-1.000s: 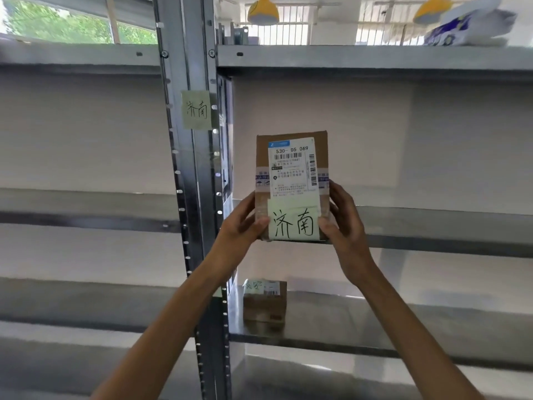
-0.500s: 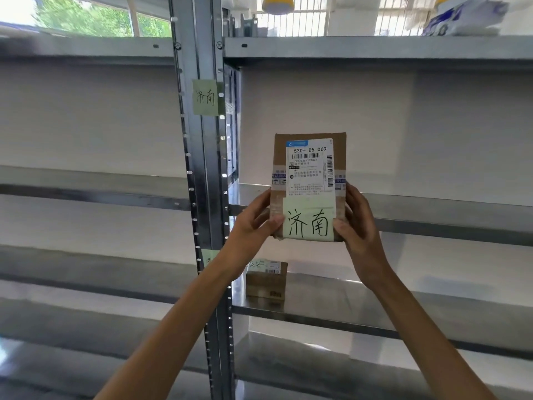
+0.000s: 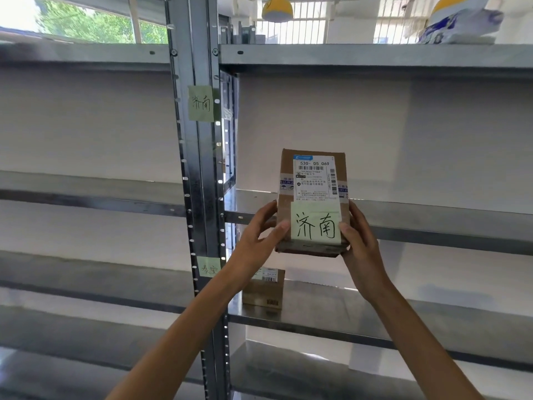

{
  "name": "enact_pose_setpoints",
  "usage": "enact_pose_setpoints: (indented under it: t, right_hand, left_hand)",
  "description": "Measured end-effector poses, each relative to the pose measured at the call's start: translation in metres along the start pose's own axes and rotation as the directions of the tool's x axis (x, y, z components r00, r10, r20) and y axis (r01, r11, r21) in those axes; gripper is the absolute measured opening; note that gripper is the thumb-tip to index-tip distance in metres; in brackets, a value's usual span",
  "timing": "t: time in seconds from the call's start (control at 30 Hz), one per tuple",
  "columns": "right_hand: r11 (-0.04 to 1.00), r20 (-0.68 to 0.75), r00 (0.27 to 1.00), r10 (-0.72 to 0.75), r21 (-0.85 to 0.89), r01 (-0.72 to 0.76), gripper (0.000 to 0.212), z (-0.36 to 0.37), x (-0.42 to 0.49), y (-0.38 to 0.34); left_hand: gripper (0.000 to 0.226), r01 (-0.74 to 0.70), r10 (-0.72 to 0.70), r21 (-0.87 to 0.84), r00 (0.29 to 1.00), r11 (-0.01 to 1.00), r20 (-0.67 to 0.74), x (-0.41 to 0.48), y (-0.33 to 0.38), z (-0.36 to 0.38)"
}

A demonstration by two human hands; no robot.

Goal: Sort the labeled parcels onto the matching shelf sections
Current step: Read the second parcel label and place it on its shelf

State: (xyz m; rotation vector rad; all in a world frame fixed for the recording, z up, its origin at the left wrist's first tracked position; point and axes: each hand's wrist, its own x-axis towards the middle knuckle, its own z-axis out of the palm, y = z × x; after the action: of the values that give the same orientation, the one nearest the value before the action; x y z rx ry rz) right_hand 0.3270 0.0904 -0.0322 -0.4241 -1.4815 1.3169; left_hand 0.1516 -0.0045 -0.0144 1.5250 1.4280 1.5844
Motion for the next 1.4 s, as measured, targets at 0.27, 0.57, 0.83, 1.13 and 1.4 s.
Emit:
enact_pose_setpoints:
  t: [0.27,0.57,0.83,1.13,1.4]
  right_hand:
    - [0.982,0.053,0.983,0.178,0.054,-0.181,0.041,0.024,0.064,0.009]
    - [0.923,0.196,0.918,0.344,-0.248,-0.293,0.045,0.057,0.132,0.037]
    - [0.857,0.224,0.898,0.378,-0.45,-0.249,0.038,0.068,0.17,0.061]
    - [0.818,0.231,0.904,0.36,-0.545,-0.186,0.059,0.067,0.188,0.086]
    - [0.753,0.176,0.927,0.331,-0.641,-0.147,0.083,0.065,0.195,0.095]
  left_hand:
    - [0.082,-0.04,0.043,0.117,0.999,0.992,-0.025,0.054,-0.023,-0.025]
    - [0.05,0.002,0.003,0.047,0.994,0.999,-0.111,0.128,-0.064,-0.072]
    - [0.042,0.063,-0.062,0.007,0.992,0.998,-0.106,0.161,-0.093,-0.087]
    - [0.039,0.11,-0.111,-0.023,0.993,0.994,-0.034,0.18,-0.122,-0.094]
    - [0.035,0.1,-0.101,-0.02,0.993,0.995,-0.053,0.186,-0.126,-0.089]
